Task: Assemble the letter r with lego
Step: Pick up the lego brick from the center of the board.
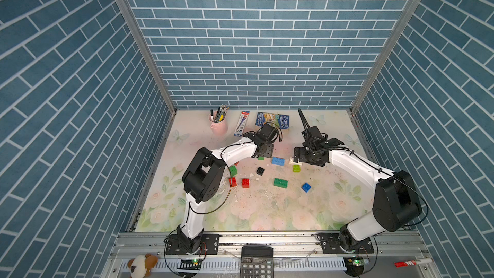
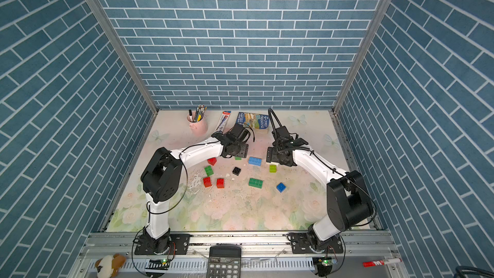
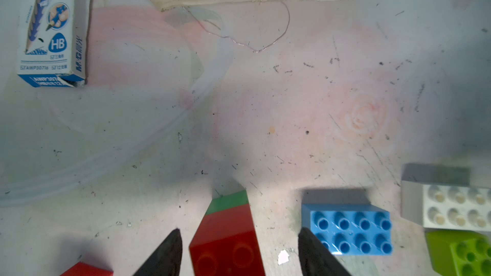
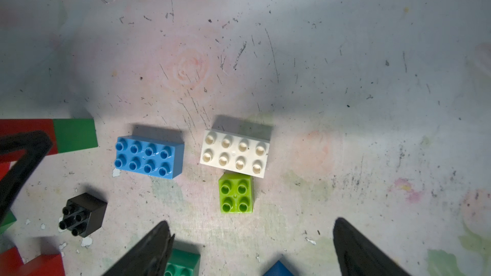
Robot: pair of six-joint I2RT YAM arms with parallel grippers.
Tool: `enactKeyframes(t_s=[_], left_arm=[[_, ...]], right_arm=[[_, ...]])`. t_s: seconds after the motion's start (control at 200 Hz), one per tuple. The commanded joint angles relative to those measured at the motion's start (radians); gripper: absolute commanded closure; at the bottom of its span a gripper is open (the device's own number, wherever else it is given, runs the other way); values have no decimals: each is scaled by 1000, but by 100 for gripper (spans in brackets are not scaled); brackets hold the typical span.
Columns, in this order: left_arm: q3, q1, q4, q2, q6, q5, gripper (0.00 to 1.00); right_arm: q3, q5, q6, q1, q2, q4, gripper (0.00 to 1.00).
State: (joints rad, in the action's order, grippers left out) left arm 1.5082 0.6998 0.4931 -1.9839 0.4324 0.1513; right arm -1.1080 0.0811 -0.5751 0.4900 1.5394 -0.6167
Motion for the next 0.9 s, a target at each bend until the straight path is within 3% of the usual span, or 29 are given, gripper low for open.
enactKeyframes(t_s=[0.0, 0.21, 0.485, 0.675, 0.89], left_arm=[[-42, -2, -22, 85, -4, -3, 25], [-161, 0, -37, 233, -17, 37, 15], [-460, 0, -93, 502, -21, 106, 1], [-631, -2, -131, 666, -16, 119, 0], [-714, -4, -124, 754, -15, 147, 1]], right_arm=[[-19, -7, -2, -2, -27, -37, 5], [-10, -10, -24, 1, -35, -53, 9], [-33, -56, -65, 47, 48, -23, 15], [-84, -48, -86, 84, 151, -9, 18], [-169, 13, -103, 82, 269, -70, 16]])
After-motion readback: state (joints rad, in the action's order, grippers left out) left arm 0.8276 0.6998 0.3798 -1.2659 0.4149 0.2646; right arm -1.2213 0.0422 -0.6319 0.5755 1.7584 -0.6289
